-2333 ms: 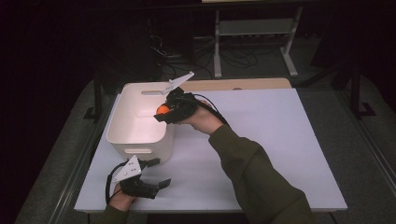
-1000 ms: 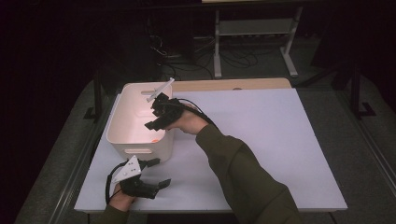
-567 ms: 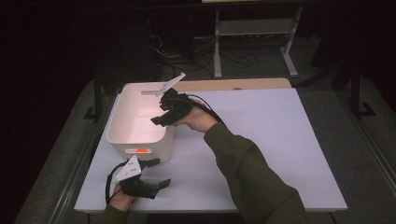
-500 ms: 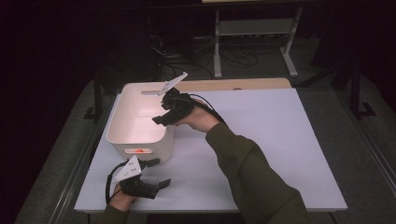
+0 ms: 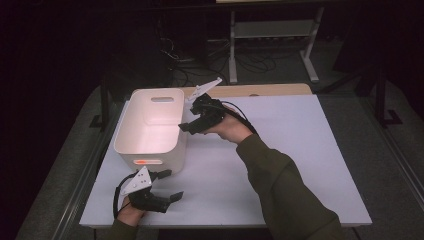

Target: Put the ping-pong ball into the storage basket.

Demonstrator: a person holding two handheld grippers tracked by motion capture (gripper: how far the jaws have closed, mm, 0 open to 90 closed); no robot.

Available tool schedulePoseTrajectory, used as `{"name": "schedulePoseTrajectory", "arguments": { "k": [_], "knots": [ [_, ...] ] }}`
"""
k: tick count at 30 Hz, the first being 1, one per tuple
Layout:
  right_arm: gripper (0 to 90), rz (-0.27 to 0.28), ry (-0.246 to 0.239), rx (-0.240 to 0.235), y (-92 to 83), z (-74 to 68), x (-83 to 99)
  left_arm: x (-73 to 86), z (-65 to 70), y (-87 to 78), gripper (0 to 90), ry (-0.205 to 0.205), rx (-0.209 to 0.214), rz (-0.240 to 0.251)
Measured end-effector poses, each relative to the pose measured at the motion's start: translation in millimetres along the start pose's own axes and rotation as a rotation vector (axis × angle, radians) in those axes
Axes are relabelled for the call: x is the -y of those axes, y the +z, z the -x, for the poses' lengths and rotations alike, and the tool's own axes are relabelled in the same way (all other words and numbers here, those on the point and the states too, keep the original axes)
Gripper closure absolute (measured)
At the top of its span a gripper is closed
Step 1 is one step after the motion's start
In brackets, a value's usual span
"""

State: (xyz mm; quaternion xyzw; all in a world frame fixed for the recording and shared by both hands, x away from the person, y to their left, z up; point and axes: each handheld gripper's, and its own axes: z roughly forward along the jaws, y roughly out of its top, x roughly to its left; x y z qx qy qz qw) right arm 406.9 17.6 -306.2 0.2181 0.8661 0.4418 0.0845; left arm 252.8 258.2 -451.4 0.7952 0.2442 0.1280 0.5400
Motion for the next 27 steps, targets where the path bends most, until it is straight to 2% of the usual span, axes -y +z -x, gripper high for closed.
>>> {"name": "schedulePoseTrajectory", "arguments": {
  "k": [10,20,27],
  "knots": [
    [19.7,0.026,0.027,0.021,-14.6,7.8,21.7,0.1,-0.2,-0.5,14.1,0.006,-0.001,0.001],
    [14.0,0.04,0.056,0.072,-22.3,12.3,48.3,0.0,0.2,-0.4,14.1,0.007,-0.002,-0.002],
    [11.9,0.047,0.07,0.117,-28.2,10.6,67.8,0.0,0.4,-0.4,14.1,0.009,-0.002,-0.003]
  ]
}}
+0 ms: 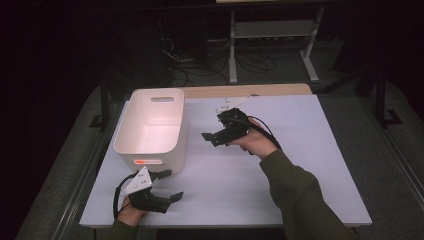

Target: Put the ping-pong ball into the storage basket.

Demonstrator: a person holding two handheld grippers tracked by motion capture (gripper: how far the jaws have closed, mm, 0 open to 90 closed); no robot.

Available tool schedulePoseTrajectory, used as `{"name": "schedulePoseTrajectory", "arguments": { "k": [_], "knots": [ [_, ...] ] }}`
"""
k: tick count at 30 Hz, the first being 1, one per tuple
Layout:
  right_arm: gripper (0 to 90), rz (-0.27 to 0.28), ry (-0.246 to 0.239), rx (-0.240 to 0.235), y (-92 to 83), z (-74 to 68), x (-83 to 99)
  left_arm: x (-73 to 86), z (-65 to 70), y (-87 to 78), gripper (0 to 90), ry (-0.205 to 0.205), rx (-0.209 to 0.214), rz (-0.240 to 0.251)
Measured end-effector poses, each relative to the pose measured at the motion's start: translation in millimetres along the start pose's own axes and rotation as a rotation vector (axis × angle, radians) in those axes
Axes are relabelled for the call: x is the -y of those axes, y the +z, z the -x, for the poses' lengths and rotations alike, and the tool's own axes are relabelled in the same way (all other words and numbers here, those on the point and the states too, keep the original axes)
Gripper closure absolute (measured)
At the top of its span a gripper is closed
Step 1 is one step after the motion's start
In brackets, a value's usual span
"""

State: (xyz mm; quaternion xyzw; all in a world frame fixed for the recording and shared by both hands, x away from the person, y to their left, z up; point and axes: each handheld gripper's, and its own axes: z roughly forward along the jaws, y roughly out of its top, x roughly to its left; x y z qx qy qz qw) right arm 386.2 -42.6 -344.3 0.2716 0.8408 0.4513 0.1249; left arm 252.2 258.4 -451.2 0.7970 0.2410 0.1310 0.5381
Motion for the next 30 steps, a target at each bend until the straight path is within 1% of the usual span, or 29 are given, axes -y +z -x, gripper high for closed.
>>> {"name": "schedulePoseTrajectory", "arguments": {
  "k": [8,10,15,19,24,29,30],
  "knots": [
    [7.3,0.014,0.02,0.027,-8.6,3.8,26.1,0.0,0.1,0.3,14.1,-0.003,-0.001,0.0],
    [6.9,0.009,0.029,0.035,-10.9,4.6,32.8,0.0,0.0,0.2,14.1,-0.003,-0.001,0.001],
    [2.5,-0.004,0.043,0.059,-15.0,6.9,50.6,0.0,0.0,0.3,14.1,-0.005,-0.001,-0.001],
    [0.7,-0.012,0.048,0.08,-19.1,8.4,63.7,0.0,0.0,0.2,14.1,-0.005,-0.002,0.0],
    [0.3,-0.009,0.074,0.11,-25.5,9.4,79.4,0.0,0.1,0.2,14.2,-0.005,-0.003,0.0],
    [0.2,-0.019,0.095,0.129,-31.3,10.9,94.4,0.1,0.0,0.0,14.2,-0.003,-0.003,0.003],
    [0.1,-0.024,0.1,0.135,-32.9,11.4,99.7,0.1,0.0,0.0,14.2,-0.003,-0.003,0.002]
  ]
}}
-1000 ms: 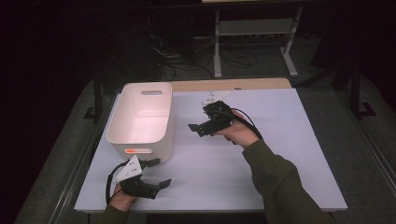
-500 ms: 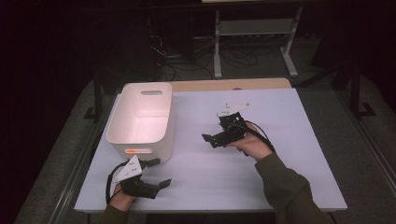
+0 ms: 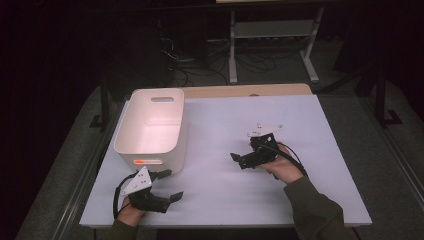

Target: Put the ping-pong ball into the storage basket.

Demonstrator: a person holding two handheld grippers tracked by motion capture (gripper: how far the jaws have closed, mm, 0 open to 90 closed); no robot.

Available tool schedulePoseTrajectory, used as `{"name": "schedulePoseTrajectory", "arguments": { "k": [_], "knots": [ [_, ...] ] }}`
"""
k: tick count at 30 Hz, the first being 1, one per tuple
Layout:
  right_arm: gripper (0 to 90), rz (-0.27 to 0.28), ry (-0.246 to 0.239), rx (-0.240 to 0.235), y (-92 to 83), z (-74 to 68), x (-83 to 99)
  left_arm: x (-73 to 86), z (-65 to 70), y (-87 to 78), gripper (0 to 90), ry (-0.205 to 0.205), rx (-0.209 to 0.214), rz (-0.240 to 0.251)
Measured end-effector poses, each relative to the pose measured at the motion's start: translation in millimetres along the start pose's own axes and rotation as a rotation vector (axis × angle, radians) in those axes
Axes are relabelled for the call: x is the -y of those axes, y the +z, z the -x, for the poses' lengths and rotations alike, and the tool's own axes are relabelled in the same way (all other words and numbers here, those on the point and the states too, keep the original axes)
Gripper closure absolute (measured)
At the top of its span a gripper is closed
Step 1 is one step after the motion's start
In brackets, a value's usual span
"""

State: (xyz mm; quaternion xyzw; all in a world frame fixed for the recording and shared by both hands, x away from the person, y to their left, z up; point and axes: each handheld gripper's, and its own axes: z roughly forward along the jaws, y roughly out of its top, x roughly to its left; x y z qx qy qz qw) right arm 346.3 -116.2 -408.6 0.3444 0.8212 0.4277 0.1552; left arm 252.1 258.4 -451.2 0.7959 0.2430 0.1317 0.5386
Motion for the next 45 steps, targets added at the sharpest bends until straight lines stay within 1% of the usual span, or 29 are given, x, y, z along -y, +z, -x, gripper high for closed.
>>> {"name": "schedulePoseTrajectory", "arguments": {
  "k": [6,9,15,26,31,37,45],
  "knots": [
    [0.2,-0.01,0.015,0.012,-7.1,2.2,16.4,0.0,0.1,0.0,14.1,0.001,0.0,0.0],
    [0.2,-0.002,0.014,0.016,-12.4,2.6,24.5,0.0,0.2,0.1,14.1,0.001,0.0,-0.001],
    [0.1,0.018,0.033,0.023,-22.5,2.7,36.8,0.0,0.2,0.0,14.1,0.002,-0.001,-0.001],
    [0.2,0.047,0.069,0.047,-43.4,5.1,56.9,0.0,0.2,-0.1,14.1,0.004,-0.002,0.001],
    [0.1,0.058,0.082,0.067,-54.6,4.6,66.2,-0.1,0.1,0.2,14.2,0.002,-0.002,-0.002],
    [0.1,0.065,0.084,0.084,-62.8,4.7,74.0,-0.1,0.2,0.3,14.2,0.001,-0.003,-0.002],
    [0.2,0.075,0.114,0.106,-73.8,9.3,88.2,-0.1,0.0,0.0,14.2,0.004,-0.003,-0.004]
  ]
}}
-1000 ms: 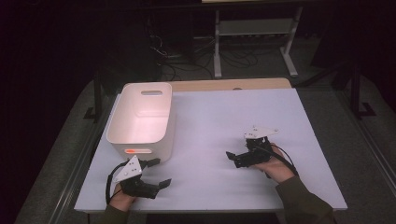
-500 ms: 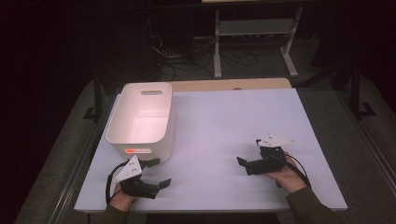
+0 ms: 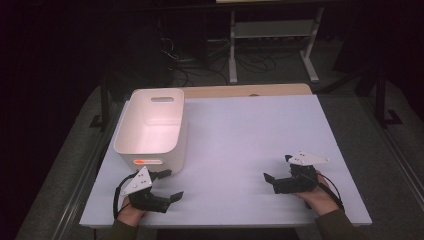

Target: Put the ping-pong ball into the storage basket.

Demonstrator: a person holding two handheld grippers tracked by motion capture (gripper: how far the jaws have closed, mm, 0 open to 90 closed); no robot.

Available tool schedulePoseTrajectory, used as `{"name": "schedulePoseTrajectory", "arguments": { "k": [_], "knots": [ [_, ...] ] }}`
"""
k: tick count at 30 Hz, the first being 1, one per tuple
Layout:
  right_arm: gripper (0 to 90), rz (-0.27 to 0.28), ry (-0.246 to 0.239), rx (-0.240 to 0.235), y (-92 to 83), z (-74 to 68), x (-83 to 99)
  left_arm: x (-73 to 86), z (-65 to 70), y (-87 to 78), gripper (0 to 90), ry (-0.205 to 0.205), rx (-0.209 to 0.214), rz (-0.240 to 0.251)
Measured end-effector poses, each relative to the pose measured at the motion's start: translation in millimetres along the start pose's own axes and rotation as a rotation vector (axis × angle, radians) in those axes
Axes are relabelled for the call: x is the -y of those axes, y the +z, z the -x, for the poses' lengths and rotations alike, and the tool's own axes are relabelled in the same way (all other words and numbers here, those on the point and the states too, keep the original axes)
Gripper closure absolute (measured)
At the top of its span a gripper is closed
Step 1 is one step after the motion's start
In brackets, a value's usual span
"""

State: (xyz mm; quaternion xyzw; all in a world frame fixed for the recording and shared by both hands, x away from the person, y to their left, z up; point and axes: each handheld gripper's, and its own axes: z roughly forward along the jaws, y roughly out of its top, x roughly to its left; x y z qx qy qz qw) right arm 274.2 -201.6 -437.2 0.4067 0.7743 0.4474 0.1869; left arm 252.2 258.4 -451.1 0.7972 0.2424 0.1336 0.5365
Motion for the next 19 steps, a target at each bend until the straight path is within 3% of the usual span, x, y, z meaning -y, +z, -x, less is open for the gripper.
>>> {"name": "schedulePoseTrajectory", "arguments": {
  "k": [8,19],
  "knots": [
    [0.1,0.01,0.017,0.013,-3.0,4.5,7.0,0.1,0.0,-0.1,14.1,0.001,0.001,0.001],
    [0.2,-0.008,0.002,0.008,-0.7,3.9,10.1,0.1,0.2,0.2,14.1,0.001,0.002,0.0]
  ]
}}
